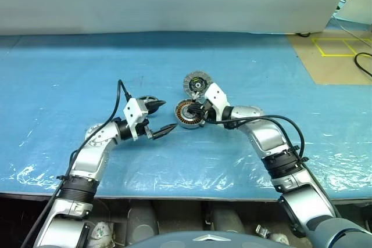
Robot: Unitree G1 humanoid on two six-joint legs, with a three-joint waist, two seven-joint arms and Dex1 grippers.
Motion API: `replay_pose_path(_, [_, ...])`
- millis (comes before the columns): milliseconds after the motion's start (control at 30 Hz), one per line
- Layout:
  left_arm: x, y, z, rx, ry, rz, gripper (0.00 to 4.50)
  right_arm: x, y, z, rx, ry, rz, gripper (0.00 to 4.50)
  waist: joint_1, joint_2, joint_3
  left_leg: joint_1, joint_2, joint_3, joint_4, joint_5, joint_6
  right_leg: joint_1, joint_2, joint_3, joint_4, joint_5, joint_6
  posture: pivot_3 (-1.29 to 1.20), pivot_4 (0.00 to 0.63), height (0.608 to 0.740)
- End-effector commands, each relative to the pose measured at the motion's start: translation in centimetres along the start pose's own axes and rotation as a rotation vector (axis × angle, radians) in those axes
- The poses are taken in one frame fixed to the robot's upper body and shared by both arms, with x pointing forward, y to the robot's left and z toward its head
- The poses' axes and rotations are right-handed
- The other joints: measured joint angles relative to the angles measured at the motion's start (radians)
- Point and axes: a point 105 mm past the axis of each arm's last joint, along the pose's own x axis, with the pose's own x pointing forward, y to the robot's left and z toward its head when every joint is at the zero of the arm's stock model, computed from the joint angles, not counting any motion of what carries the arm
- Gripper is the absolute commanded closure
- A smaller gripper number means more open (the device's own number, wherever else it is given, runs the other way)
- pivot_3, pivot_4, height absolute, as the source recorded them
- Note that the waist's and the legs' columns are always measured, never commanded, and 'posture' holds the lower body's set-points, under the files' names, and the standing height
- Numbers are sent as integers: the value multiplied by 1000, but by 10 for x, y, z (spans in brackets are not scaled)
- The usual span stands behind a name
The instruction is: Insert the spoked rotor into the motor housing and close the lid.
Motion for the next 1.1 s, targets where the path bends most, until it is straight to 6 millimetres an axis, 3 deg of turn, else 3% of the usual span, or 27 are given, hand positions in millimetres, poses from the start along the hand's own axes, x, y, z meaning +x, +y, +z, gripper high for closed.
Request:
replay_pose_path(33, [4, -8, 6, 25, -17, -12, 0, 4, -3, 10, -35, -10, -18, 4488, -1, 0, 0, 0, 0, 0, 0, 0, 0, 0, 0, 0, 0, 0, 0, 0, 150, 740])
replay_pose_path(267, [6, -16, 0, 11, -3, -19, 0, 4, -2, 2, -35, 23, -16, 4488, -1, 0, 0, 0, 0, 0, 0, 0, 0, 0, 0, 0, 0, 0, 0, 0, 150, 740])
replay_pose_path(567, [7, -15, -3, 12, 7, -19, 0, 1, 23, -1, -41, 15, 118, 4488, -1, 0, 0, 1, 0, 0, 0, 0, 0, 0, 0, 0, 0, 0, 0, 0, 150, 740])
replay_pose_path(767, [7, -16, -4, 13, 10, -20, 0, 1, 24, -8, -52, 42, 117, 4488, -3, 0, 0, 1, 0, 0, 0, 0, 0, 0, 0, 0, 0, 0, 0, 0, 150, 740])
replay_pose_path(1100, [8, -16, -7, 17, 18, -22, 0, 1, 25, 4, -49, -26, 124, 4488, -3, 0, 0, 1, 0, 0, 0, 0, 0, 0, 0, 0, 0, 0, 0, 0, 150, 740])
